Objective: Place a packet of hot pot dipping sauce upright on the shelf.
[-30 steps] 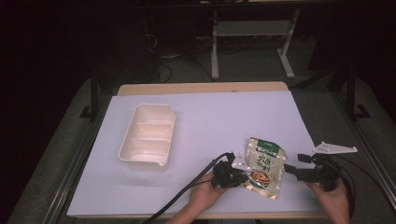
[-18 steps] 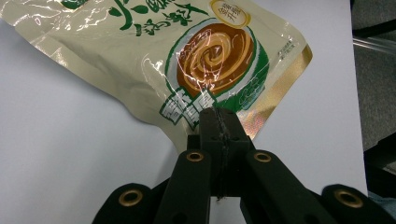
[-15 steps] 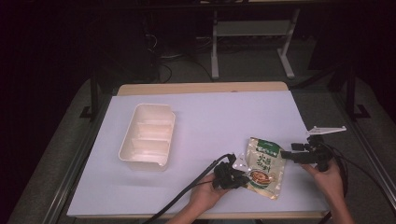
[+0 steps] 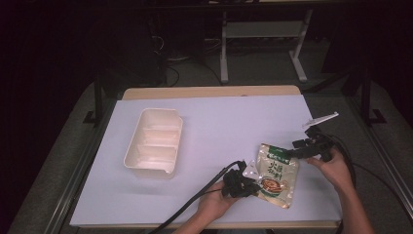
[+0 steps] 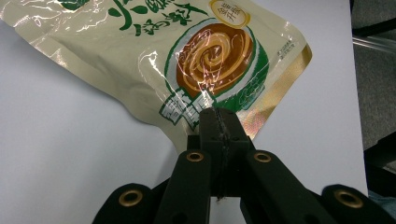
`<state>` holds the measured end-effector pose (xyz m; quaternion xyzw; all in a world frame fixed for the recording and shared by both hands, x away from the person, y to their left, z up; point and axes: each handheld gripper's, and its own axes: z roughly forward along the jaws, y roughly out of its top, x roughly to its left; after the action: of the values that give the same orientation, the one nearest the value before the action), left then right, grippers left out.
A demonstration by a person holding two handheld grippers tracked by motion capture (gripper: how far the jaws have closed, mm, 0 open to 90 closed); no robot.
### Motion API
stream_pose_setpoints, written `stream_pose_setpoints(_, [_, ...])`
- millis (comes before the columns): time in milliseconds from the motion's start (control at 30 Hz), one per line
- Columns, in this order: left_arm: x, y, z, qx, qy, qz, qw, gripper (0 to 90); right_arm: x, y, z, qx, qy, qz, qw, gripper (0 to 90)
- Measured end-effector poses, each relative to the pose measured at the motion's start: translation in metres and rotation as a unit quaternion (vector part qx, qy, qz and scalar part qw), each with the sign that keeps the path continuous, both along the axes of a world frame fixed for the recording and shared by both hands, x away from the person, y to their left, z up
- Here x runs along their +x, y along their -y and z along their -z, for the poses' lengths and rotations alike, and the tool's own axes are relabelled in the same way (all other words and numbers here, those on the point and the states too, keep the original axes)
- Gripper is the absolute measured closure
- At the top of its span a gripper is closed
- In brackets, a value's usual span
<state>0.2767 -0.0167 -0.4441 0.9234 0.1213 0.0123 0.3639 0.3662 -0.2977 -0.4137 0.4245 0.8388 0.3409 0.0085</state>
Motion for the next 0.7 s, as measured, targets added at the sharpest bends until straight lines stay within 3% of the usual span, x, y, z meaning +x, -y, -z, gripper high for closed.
stream_pose_setpoints(200, [0.000, 0.000, 0.000, 0.001, 0.001, -0.001, 1.0000, 90.0, 0.006, -0.009, 0.013, -0.018, -0.013, -0.021, 0.9995, 28.3])
stream_pose_setpoints(333, [0.000, 0.000, 0.000, 0.001, 0.000, -0.002, 1.0000, 90.0, 0.010, -0.010, 0.018, 0.006, -0.037, -0.041, 0.9984, 37.4])
stream_pose_setpoints(400, [-0.001, 0.000, 0.000, 0.001, 0.001, -0.002, 1.0000, 90.0, 0.009, -0.009, 0.017, 0.011, -0.036, -0.050, 0.9980, 41.0])
stream_pose_setpoints(467, [-0.001, 0.000, 0.000, 0.001, 0.003, -0.003, 1.0000, 90.0, 0.004, -0.009, 0.009, 0.015, -0.020, -0.060, 0.9979, 49.3])
stream_pose_setpoints(533, [-0.001, 0.000, 0.000, 0.001, 0.005, -0.002, 1.0000, 90.0, 0.000, -0.009, 0.004, 0.015, -0.009, -0.066, 0.9977, 50.5])
stream_pose_setpoints(567, [-0.002, 0.001, 0.000, 0.001, 0.007, -0.003, 1.0000, 90.0, -0.005, -0.006, -0.003, 0.026, 0.007, -0.072, 0.9971, 54.4])
stream_pose_setpoints(667, [-0.002, 0.001, 0.000, 0.001, 0.007, -0.004, 1.0000, 90.0, -0.011, -0.002, -0.009, 0.040, 0.018, -0.078, 0.9960, 58.4])
stream_pose_setpoints(700, [-0.002, 0.001, 0.000, 0.000, 0.006, -0.004, 1.0000, 90.0, -0.017, 0.001, -0.014, 0.055, 0.019, -0.090, 0.9942, 62.9])
